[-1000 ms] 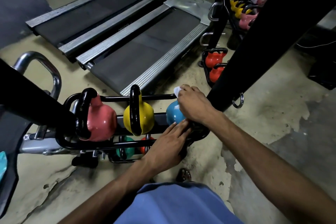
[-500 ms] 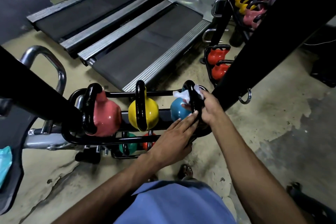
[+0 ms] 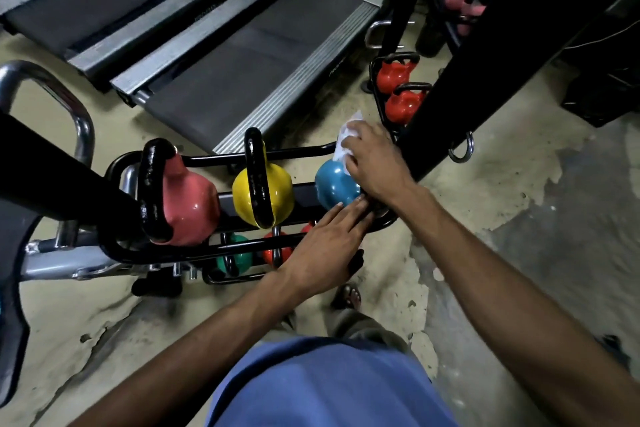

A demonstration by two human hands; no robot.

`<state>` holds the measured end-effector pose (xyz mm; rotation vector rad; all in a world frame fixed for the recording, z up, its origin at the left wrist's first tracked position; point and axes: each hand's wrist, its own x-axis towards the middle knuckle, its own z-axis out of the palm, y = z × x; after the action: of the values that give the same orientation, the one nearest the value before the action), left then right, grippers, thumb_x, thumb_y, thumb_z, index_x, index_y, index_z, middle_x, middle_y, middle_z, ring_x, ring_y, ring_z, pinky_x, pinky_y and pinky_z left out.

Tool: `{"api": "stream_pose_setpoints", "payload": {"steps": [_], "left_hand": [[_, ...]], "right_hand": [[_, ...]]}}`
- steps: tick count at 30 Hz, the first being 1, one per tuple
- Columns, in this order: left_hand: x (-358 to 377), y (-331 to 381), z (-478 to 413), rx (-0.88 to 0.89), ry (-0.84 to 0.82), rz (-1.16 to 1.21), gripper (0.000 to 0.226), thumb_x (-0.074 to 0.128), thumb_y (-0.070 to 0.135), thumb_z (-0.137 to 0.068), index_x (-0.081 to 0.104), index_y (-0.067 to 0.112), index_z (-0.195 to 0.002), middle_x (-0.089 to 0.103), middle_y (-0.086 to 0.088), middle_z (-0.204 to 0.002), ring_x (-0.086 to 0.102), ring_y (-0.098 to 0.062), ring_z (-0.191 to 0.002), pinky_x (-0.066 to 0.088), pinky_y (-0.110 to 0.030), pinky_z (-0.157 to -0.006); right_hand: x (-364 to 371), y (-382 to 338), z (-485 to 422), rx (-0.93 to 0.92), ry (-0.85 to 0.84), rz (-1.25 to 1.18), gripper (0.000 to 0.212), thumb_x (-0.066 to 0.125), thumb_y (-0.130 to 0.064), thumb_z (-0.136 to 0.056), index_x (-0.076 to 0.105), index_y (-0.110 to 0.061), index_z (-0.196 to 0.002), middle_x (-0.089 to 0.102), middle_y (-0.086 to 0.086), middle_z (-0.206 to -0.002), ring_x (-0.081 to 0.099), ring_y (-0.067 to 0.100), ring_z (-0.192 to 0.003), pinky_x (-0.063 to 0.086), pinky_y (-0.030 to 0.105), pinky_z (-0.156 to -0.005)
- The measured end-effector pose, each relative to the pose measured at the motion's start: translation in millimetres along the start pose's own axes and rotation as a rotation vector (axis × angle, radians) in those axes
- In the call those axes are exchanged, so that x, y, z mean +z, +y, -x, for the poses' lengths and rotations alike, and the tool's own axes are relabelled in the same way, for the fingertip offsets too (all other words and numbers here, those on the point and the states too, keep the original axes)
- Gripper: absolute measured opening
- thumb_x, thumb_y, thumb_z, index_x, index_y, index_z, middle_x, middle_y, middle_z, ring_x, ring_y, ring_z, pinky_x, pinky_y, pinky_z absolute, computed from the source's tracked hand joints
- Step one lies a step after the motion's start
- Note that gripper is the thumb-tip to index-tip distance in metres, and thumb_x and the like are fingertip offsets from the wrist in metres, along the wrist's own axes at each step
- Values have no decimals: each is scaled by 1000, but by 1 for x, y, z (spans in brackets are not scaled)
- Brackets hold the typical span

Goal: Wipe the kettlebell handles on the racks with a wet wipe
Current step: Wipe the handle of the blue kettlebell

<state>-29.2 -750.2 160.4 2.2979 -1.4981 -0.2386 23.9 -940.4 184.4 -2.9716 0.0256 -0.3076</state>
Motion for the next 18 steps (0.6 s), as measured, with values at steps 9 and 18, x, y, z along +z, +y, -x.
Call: {"api": "stream_pose_setpoints", "payload": {"steps": [9,18], "left_hand": [[6,8,-1,-54,25,-7,86,61,26,-92,16,16,-164,9,-5,-172,5,-15,-159,10,-40,-129],[16,29,-3,-185,56,-34,81,57,29,-94,17,17,-163,2,2,-173,0,-9,-158,18,-39,-128]], "right_hand": [[-17,11,50,-105,72,-180,31,52,-19,-95,71,-12,-119,63,1,-133,53,20,-126,44,33,-108],[6,-2,30,1064,1,-1765,33,48,-16,-99,69,-4,-77,66,22,-80,63,27,-62,54,38,-62]]}}
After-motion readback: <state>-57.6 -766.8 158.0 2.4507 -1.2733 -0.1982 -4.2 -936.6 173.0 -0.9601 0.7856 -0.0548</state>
